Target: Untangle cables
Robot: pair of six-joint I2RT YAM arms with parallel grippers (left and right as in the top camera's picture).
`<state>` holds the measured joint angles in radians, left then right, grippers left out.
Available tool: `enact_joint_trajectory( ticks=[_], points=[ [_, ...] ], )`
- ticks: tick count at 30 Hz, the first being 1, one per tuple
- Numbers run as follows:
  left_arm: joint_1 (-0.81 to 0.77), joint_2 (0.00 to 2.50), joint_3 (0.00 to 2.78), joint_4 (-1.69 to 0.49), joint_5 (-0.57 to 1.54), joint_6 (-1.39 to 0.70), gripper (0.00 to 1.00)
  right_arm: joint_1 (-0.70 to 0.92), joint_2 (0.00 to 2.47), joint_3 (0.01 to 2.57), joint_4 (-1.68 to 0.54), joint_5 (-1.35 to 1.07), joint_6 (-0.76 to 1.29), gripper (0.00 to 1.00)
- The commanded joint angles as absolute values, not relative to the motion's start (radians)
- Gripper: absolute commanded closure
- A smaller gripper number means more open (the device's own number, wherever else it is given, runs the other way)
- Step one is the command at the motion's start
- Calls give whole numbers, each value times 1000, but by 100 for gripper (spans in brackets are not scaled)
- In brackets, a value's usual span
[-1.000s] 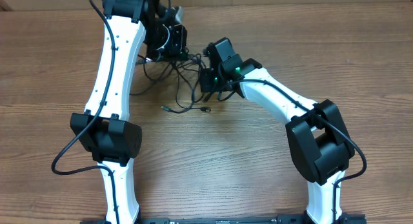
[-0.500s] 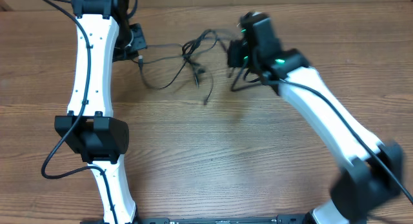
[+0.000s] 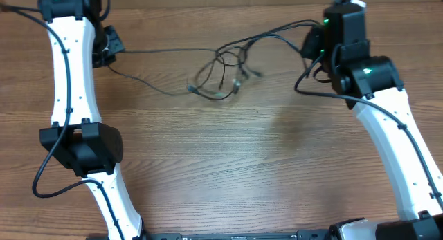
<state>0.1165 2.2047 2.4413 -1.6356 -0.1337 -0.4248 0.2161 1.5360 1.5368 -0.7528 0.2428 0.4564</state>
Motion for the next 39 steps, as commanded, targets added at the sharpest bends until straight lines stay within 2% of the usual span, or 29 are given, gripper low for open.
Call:
enact_joint_trajectory(
  ticks=[1, 3, 5, 9, 14, 18, 23, 25, 26, 30, 32, 33, 39],
  points=[
    [140, 2184, 2453, -1629, -110, -454, 96, 195, 1530, 1540, -748, 225, 501, 96],
    [145, 2184, 2453, -1615, -122, -470, 96, 195, 1530, 1540, -748, 269, 532, 97],
    [153, 2184, 2453, -1597, -176, -487, 96, 194, 1530, 1540, -754, 415, 632, 96],
    [215, 2184, 2453, -1578, -309, -584, 96, 169, 1530, 1540, -727, 532, 640, 96],
    [329, 2184, 2453, -1548, -213, -569, 96, 70, 1530, 1540, -741, 469, 635, 96],
    [374, 2184, 2453, -1505, -20, -417, 96, 27, 1532, 1540, -739, 339, 624, 96],
    [401, 2184, 2453, -1439, -20, -453, 96, 25, 1532, 1540, -757, 453, 662, 96],
    [408, 2184, 2453, -1421, 98, -437, 96, 24, 1532, 1540, -747, 395, 657, 96],
    [409, 2184, 2453, -1399, 314, -348, 96, 24, 1532, 1540, -732, 242, 617, 96],
    [371, 2184, 2453, -1357, 964, -44, 96, 41, 1556, 1539, -628, -360, 365, 96],
    [347, 2184, 2453, -1356, 1134, 49, 96, 57, 1571, 1539, -600, -575, 253, 96],
    [329, 2184, 2453, -1354, 1173, 69, 96, 70, 1581, 1539, -595, -637, 222, 96],
    [229, 2182, 2461, -1243, 1255, 20, 96, 135, 1629, 1539, -682, -611, 198, 96]
  ],
)
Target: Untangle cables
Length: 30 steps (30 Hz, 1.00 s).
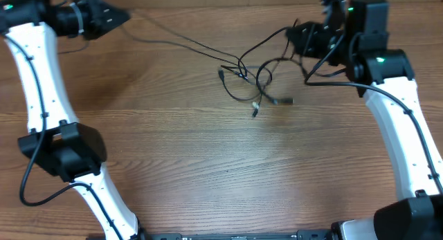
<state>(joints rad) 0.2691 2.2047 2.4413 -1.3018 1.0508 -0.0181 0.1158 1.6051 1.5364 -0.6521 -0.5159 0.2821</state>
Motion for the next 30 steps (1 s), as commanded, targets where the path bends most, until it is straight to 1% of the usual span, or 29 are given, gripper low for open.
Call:
enact_joint_trajectory(
  ticks=[1, 3, 5, 7, 8, 9, 11, 12, 14, 16, 18, 20, 22, 24, 25, 26, 27, 29, 30],
  points=[
    [223, 2181, 2467, -1179, 1276, -30, 96, 141, 1634, 1539, -709, -611, 171, 96],
    [223, 2181, 2471, -1026, 1259, -206, 96, 152, 1648, 1539, -773, -603, 96, 96],
    [239, 2181, 2471, -871, 1199, -446, 96, 152, 1653, 1539, -819, -492, 133, 96],
    [259, 2181, 2471, -795, 1126, -618, 96, 152, 1653, 1539, -864, -267, 296, 96],
    [278, 2181, 2471, -779, 1037, -719, 96, 150, 1653, 1539, -916, -30, 476, 96],
    [288, 2181, 2471, -789, 1012, -743, 96, 150, 1653, 1539, -939, 68, 550, 96],
    [306, 2181, 2471, -818, 1013, -761, 96, 150, 1653, 1539, -950, 132, 601, 96],
    [310, 2181, 2470, -823, 1032, -742, 96, 150, 1653, 1539, -938, 109, 580, 96],
    [316, 2181, 2471, -836, 1093, -633, 96, 150, 1653, 1539, -899, 15, 445, 96],
    [323, 2181, 2471, -945, 986, -627, 96, 150, 1653, 1539, -889, 85, 542, 96],
    [323, 2181, 2470, -1057, 807, -716, 96, 150, 1653, 1539, -907, 220, 729, 96],
    [322, 2182, 2470, -1104, 688, -720, 96, 150, 1653, 1539, -899, 273, 795, 96],
    [322, 2182, 2470, -1104, 636, -630, 96, 150, 1653, 1539, -886, 274, 770, 96],
    [326, 2182, 2470, -1103, 552, -628, 96, 150, 1653, 1539, -884, 279, 736, 96],
    [332, 2182, 2470, -1097, 544, -648, 96, 150, 1653, 1539, -877, 247, 682, 96],
    [340, 2182, 2470, -1076, 606, -670, 96, 150, 1653, 1539, -860, 173, 582, 96],
    [345, 2182, 2470, -1047, 682, -672, 96, 150, 1653, 1539, -852, 132, 535, 96],
    [354, 2182, 2470, -881, 978, -696, 96, 150, 1653, 1539, -820, -87, 327, 97],
    [354, 2182, 2470, -790, 1081, -751, 96, 150, 1653, 1539, -806, -208, 231, 96]
  ],
)
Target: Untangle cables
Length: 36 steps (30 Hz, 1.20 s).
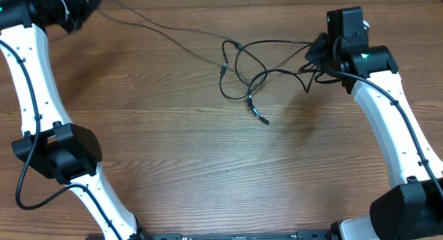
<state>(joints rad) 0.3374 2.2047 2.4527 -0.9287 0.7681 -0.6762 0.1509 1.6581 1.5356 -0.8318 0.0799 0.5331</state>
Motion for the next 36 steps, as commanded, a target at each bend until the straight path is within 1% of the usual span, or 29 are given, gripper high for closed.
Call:
enact_joint_trajectory(
  ticks=[1, 3, 4, 5, 7, 8, 10, 11, 12, 14, 17, 20, 21, 24, 27, 32, 33, 36],
  points=[
    [354, 2182, 2470, -701, 1147, -833, 96, 150, 1653, 1539, -796, -321, 155, 96],
    [341, 2182, 2470, -525, 1205, -1040, 96, 150, 1653, 1539, -770, -541, 52, 96],
    [329, 2182, 2470, -461, 1209, -1102, 96, 150, 1653, 1539, -746, -570, 62, 96],
    [321, 2182, 2470, -427, 1209, -1107, 96, 150, 1653, 1539, -735, -548, 98, 96],
    [312, 2182, 2470, -389, 1204, -1100, 96, 150, 1653, 1539, -728, -389, 265, 97],
    [309, 2182, 2470, -388, 1188, -1100, 96, 147, 1653, 1539, -745, -224, 410, 96],
    [307, 2182, 2470, -387, 1150, -1102, 96, 141, 1653, 1539, -792, 46, 589, 96],
    [307, 2181, 2470, -383, 1133, -1113, 96, 136, 1653, 1539, -822, 182, 663, 96],
    [307, 2181, 2471, -363, 1122, -1132, 96, 131, 1653, 1539, -841, 266, 693, 96],
    [308, 2181, 2471, -298, 1122, -1169, 96, 119, 1653, 1538, -852, 306, 680, 96],
    [311, 2181, 2471, -237, 1089, -1189, 96, 117, 1653, 1538, -869, 290, 681, 96],
    [319, 2181, 2470, -250, 1017, -1093, 96, 117, 1653, 1533, -878, 286, 681, 96],
    [321, 2181, 2470, -294, 970, -1059, 96, 117, 1653, 1528, -878, 283, 681, 96],
    [322, 2182, 2470, -364, 852, -1028, 96, 117, 1654, 1512, -872, 253, 681, 96],
    [311, 2186, 2470, -380, 717, -974, 96, 117, 1655, 1489, -860, 207, 681, 96],
    [315, 2188, 2470, -395, 508, -743, 96, 118, 1673, 1485, -875, 172, 680, 96],
    [323, 2188, 2470, -415, 445, -653, 96, 118, 1679, 1485, -887, 148, 680, 96],
    [334, 2191, 2469, -472, 308, -511, 96, 118, 1681, 1485, -900, 120, 680, 96]
  ],
)
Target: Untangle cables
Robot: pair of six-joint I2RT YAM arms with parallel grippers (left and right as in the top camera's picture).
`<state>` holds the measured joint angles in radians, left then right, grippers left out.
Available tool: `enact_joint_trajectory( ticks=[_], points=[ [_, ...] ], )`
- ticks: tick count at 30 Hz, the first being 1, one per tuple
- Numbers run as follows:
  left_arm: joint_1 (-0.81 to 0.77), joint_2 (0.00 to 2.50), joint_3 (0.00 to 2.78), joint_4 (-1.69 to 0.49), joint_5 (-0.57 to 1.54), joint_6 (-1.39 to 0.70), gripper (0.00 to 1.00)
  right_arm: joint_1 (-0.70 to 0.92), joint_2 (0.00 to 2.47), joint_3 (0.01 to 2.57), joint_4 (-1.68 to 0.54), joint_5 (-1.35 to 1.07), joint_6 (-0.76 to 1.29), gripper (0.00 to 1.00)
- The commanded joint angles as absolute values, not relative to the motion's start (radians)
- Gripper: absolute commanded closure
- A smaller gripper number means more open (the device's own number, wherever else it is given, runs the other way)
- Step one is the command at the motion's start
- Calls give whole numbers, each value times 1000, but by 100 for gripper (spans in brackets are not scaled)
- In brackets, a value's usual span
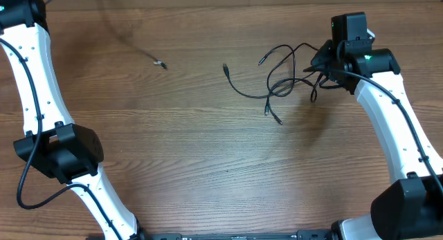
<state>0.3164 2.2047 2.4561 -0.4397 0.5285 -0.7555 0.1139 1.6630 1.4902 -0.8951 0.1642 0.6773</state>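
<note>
A loose knot of thin black cables lies right of the table's middle. Its free ends point left, up and down. My right gripper is at the knot's right side, shut on strands that run into it. One thin cable is apart from the knot. It runs from its plug up toward the top left corner and looks blurred. The left arm reaches to that corner, where its gripper is beyond the frame.
The wooden table fills the view. The left arm's base stands at the left and the right arm's link crosses the right side. Each arm's own black wiring runs along it.
The long thin cable has come free of the knot, and its plug now lies left of centre. The left gripper has moved out of view at the top left. The knot has shifted slightly right.
The cables were first a tight tangle at the table's back, a gripper at each side. Then the left gripper was further up and left, with one strand stretched from the tangle. The tangle loosened, and now that strand is separate from it.
</note>
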Motion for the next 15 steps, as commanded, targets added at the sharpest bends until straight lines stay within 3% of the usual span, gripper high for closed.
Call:
enact_joint_trajectory(
  ticks=[1, 3, 4, 7, 8, 15],
  points=[
    [340, 2196, 2469, -495, 255, -447, 96, 118, 1681, 1485, -902, 112, 679, 96],
    [352, 2206, 2469, -534, 196, -353, 92, 118, 1681, 1485, -903, 102, 680, 96],
    [362, 2217, 2469, -575, 151, -305, 78, 118, 1681, 1485, -904, 94, 680, 96],
    [389, 2252, 2469, -676, 74, -284, 5, 118, 1681, 1485, -903, 66, 680, 96],
    [403, 2269, 2469, -720, 70, -283, 0, 118, 1681, 1485, -903, 64, 680, 96],
    [455, 2368, 2469, -929, 150, -283, 0, 118, 1681, 1485, -904, 64, 676, 95]
  ],
)
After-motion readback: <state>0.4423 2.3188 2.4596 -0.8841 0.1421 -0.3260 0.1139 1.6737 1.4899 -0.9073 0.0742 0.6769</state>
